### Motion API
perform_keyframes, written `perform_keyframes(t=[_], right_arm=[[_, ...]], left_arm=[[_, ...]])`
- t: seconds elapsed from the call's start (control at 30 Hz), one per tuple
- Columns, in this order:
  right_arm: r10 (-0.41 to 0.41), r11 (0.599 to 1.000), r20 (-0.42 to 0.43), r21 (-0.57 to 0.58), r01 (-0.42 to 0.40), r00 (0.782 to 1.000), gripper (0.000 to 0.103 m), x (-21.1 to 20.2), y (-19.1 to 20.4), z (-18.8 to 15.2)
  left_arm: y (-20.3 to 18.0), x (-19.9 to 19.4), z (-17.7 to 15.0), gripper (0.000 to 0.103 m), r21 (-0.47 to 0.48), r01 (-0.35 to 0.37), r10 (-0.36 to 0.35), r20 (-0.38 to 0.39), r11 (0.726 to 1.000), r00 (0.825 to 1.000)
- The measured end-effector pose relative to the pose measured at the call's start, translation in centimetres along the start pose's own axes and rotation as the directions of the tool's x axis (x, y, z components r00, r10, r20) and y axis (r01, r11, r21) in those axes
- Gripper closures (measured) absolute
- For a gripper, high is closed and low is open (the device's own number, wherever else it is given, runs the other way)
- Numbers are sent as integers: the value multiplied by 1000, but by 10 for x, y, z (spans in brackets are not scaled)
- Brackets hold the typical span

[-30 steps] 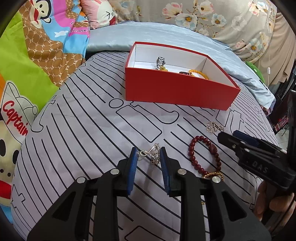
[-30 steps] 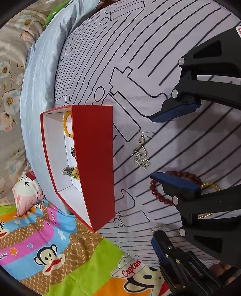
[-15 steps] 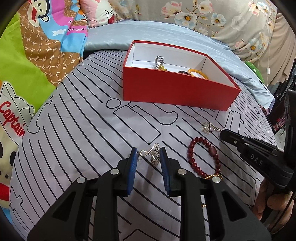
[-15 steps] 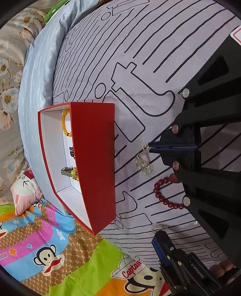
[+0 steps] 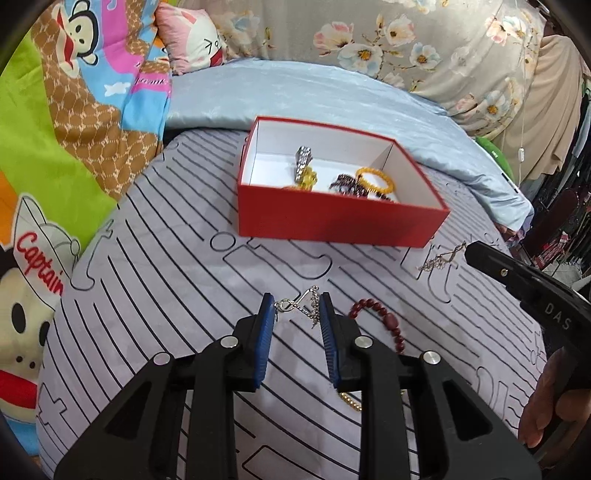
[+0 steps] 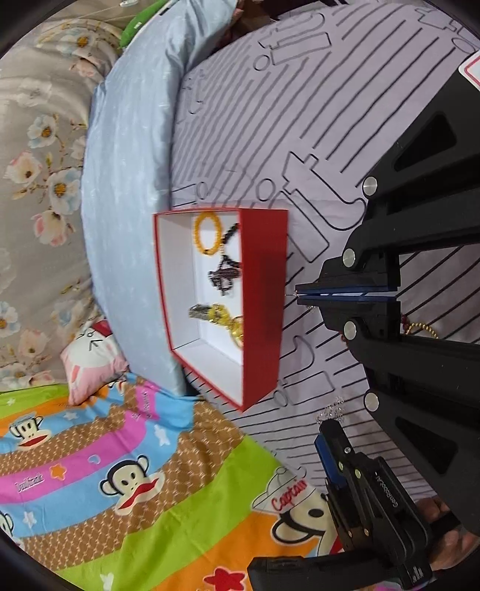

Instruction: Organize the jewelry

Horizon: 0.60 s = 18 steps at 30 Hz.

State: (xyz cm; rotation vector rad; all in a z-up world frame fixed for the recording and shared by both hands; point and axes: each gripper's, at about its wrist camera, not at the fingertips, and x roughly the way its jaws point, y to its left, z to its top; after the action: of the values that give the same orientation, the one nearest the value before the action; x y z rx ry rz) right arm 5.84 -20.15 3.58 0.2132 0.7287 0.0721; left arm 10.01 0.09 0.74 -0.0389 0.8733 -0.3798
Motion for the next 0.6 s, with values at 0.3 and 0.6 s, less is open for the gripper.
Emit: perform_keyframes(t=[0.3, 0.6], right_arm=[[43, 999, 74, -26, -41, 996, 103, -23, 3, 42], [47, 999, 105, -20, -45, 993, 103, 3, -8, 94]], left_arm=[[-16, -25, 54, 79, 55, 18, -24, 102, 998, 994], [-38, -5, 122, 79, 117, 4, -24, 170, 993, 985]])
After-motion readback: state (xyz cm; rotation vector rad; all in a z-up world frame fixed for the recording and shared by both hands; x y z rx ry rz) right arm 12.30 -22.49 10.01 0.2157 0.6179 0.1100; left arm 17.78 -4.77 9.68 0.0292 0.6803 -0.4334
